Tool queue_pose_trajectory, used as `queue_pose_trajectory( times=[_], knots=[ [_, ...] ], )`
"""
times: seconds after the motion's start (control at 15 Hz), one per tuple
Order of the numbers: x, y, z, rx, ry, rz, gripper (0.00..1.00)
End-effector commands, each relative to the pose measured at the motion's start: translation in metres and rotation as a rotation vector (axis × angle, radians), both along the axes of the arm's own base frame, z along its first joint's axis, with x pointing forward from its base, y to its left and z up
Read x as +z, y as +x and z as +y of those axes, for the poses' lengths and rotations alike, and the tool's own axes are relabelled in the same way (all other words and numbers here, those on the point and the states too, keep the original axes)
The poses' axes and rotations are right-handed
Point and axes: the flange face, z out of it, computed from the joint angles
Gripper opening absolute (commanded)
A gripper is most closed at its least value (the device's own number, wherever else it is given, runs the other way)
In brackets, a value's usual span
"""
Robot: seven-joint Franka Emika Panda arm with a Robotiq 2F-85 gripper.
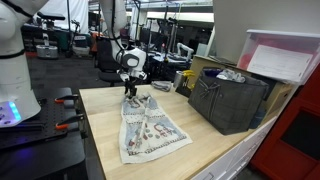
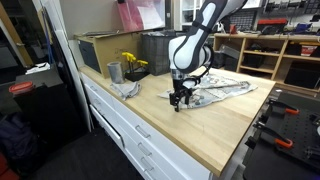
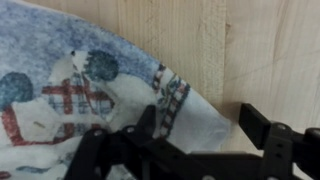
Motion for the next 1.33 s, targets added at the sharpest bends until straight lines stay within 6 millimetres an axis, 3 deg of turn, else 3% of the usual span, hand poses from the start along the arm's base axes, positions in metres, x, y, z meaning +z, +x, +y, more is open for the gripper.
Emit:
queue_pose_trajectory(
  times=[0.0, 0.4, 0.53, 1.13, 1.2, 1.27],
  knots=[
    [0.002, -0.001, -0.003, 0.004, 0.005, -0.014, 0.55],
    [0.024, -0.005, 0.003, 0.021, 0.041, -0.026, 0.10],
    [0.029, -0.015, 0.011, 0.065, 0.076, -0.013, 0.00],
    [0.046, -0.085, 0.049, 0.376, 0.254, 0.090, 0.01],
    [0.049, -0.088, 0.051, 0.384, 0.264, 0.099, 0.24],
    [0.053, -0.086, 0.051, 0.390, 0.267, 0.095, 0.32]
  ],
)
